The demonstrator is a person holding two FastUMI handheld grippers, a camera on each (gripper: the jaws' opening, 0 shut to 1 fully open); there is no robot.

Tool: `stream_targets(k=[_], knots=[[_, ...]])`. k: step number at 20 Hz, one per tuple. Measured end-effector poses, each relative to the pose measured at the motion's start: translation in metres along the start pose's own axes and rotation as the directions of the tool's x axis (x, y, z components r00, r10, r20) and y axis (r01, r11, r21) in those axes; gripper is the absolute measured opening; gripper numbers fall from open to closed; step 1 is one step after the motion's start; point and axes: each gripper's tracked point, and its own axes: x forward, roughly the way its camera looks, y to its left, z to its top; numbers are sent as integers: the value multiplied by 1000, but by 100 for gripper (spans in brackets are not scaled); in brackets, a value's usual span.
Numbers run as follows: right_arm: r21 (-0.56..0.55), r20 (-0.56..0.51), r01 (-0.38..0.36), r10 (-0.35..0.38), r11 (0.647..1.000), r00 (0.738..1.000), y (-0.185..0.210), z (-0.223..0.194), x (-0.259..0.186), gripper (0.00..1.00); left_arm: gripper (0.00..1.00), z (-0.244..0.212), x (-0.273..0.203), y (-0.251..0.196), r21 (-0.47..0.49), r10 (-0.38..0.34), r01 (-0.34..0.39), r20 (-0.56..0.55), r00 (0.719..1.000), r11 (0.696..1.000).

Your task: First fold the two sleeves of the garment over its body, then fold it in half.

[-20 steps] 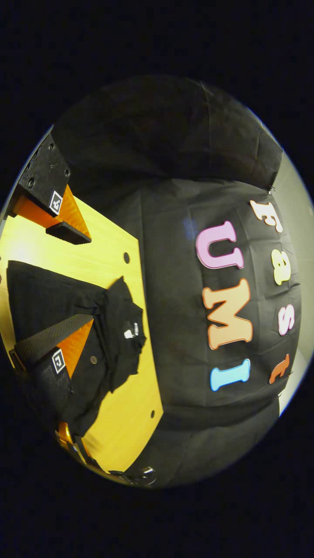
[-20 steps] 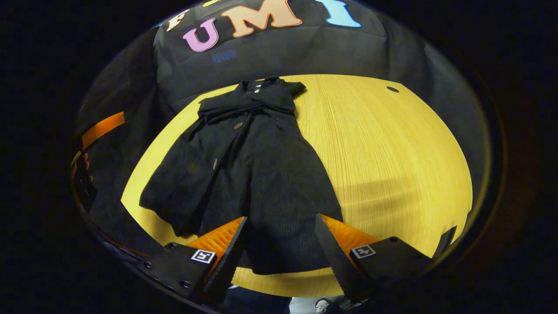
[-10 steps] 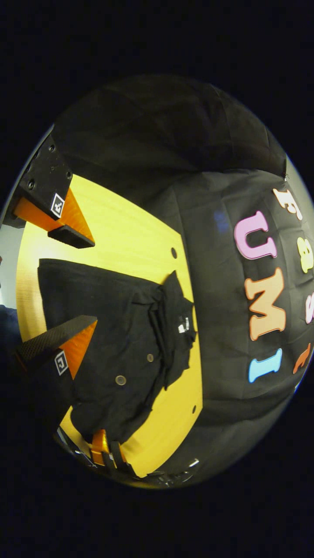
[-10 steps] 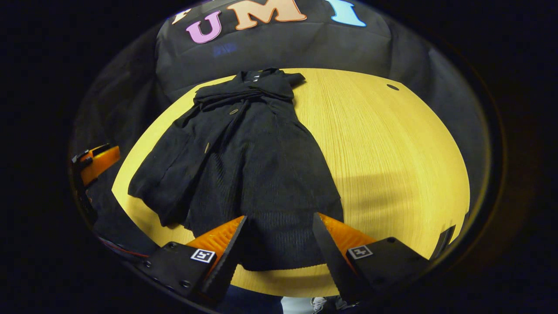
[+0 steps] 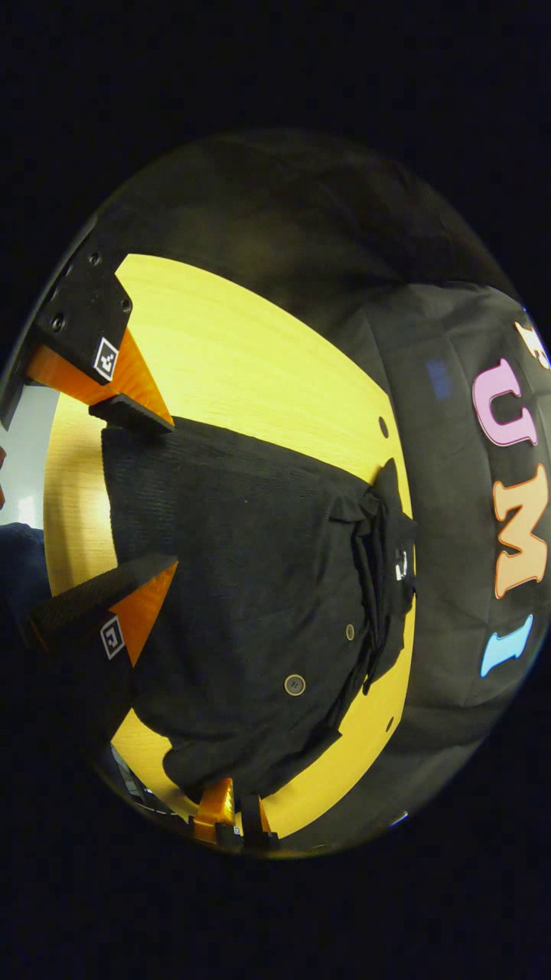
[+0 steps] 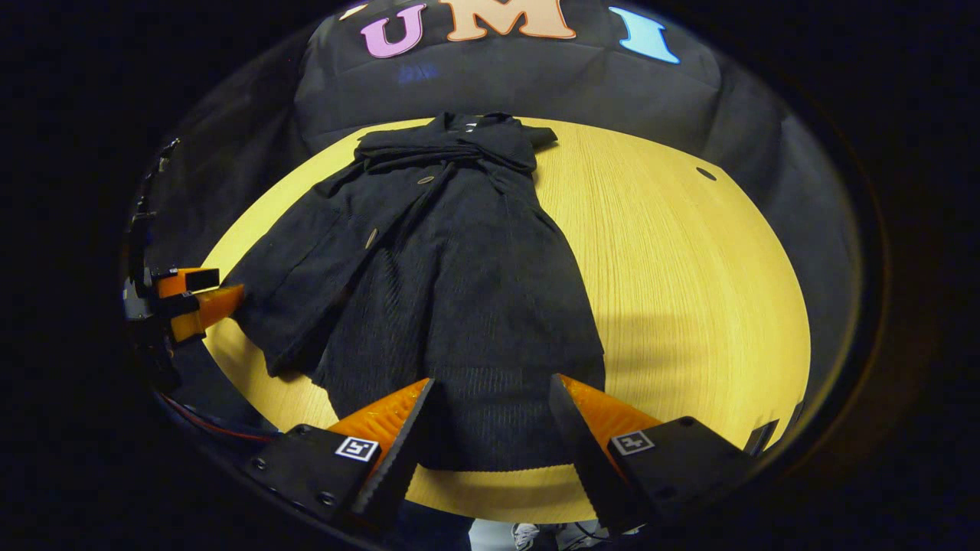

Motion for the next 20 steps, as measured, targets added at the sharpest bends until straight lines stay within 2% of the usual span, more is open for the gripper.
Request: stream_targets(k=[4, 8, 10, 11, 12, 13, 15, 16, 17, 18, 19, 20], knots=[[-2, 5, 1, -1, 1000, 1000, 0, 0, 1, 89, 94, -5, 8, -4, -29, -17, 16, -18, 1000, 999], [-2, 6, 3, -3, 1000, 1000, 0, 0, 1, 90, 92, -5, 8, -7, -63, -53, 53, 4, 999, 997], [16, 14, 12, -12, 1000, 1000, 0, 0, 0, 94, 91, -7, 8, -7, -122, -76, 77, 9, 997, 990], [25, 16, 16, -16, 1000, 1000, 1, -1, 0, 90, 92, -7, 7, -7, -139, -82, 82, 8, 997, 987], [30, 19, 15, -16, 999, 1000, 1, -1, 0, 93, 92, -8, 7, -10, -128, -87, 87, 10, 996, 988], [29, 21, 14, -14, 999, 1000, 4, 0, 0, 89, 91, -9, 8, -12, -112, -90, 91, 8, 996, 990], [18, 28, 6, -6, 1000, 1000, 10, 1, 1, 74, 87, -6, 9, -16, -100, -107, 106, 4, 994, 989], [8, 24, -3, 3, 1000, 1000, 14, 1, 1, 66, 78, -6, 9, -18, -94, -121, 121, -1, 993, 988], [0, 17, -9, 9, 1000, 1000, 18, 1, 0, 60, 77, -5, 9, -20, -90, -132, 130, -13, 991, 987], [-3, 10, -14, 14, 1000, 1000, 21, 1, 0, 48, 69, -6, 9, -20, -84, -142, 139, -29, 989, 987], [-3, 7, -17, 17, 1000, 1000, 24, 2, -1, 42, 68, -6, 7, -22, -79, -160, 157, -38, 986, 985], [-7, 7, -19, 19, 1000, 1000, 25, 2, -2, 32, 56, -6, 7, -24, -74, -171, 167, -43, 984, 983]])
